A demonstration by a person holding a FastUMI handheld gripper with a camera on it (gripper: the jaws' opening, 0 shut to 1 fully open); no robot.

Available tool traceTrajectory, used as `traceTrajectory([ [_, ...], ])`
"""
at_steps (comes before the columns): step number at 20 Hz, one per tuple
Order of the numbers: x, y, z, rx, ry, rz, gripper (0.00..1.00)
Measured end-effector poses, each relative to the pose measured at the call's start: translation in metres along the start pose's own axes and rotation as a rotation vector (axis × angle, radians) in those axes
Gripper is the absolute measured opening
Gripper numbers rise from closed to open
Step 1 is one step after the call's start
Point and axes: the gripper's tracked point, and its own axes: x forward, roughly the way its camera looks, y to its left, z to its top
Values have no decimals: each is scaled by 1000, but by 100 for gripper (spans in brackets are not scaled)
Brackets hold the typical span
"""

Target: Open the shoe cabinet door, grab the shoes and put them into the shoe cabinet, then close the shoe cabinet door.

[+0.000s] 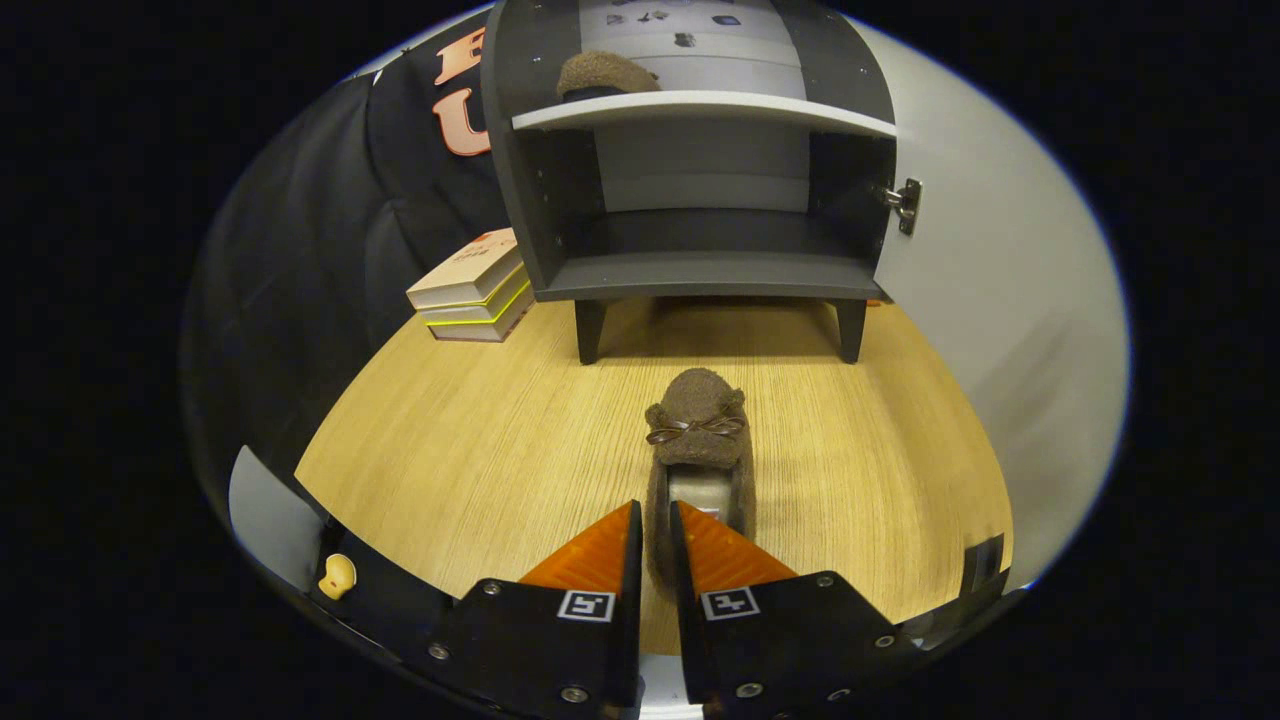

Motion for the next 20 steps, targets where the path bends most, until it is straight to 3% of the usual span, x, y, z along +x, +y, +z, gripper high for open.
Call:
traceTrajectory([
  [10, 72, 2, -13, 82, 91, 72, 18],
  [20, 105, -4, 2, 92, -4, 23, 13],
])
